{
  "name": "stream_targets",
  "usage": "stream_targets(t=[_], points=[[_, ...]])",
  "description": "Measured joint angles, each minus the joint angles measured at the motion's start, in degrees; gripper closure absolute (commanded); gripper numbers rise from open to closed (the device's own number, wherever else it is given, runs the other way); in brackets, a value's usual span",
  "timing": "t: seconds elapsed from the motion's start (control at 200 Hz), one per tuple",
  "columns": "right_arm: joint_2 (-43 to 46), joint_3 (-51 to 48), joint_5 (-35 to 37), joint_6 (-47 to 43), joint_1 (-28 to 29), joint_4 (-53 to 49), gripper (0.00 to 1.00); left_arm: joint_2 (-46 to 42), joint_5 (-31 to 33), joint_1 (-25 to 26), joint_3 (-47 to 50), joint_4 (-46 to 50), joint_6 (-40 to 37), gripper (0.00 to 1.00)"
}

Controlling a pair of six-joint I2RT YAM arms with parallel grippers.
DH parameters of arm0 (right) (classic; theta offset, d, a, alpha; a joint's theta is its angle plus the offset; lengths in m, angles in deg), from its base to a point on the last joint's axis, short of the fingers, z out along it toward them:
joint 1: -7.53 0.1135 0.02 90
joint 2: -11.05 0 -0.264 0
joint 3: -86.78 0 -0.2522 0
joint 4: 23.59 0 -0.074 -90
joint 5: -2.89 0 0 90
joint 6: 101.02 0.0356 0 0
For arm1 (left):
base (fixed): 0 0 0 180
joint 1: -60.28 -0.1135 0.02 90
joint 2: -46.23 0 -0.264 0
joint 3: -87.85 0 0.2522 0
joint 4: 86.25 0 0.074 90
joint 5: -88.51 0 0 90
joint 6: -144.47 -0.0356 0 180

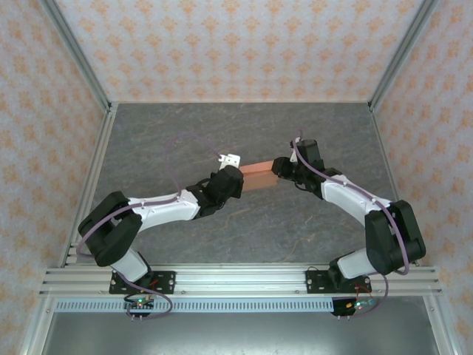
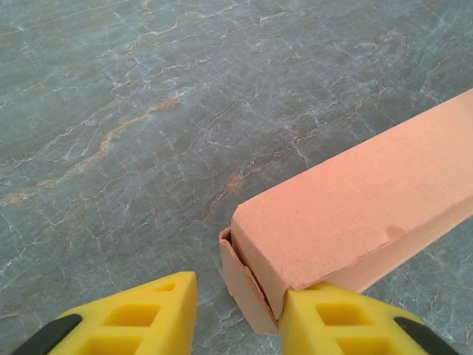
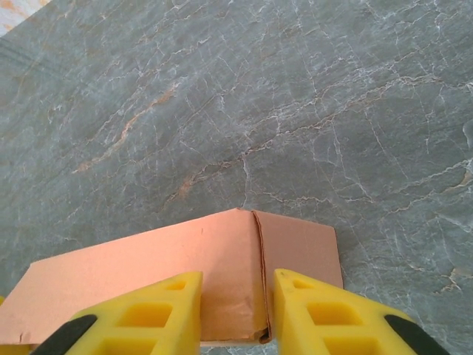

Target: Fold the paper box

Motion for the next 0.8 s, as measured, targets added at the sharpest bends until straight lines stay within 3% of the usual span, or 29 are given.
stream_targets(t=[0.801], points=[[0.7,-0.6,3.7,1.2,2.4,0.4,0.75,-4.8,-1.7,0.4,2.4,4.7,-0.2,0.47]])
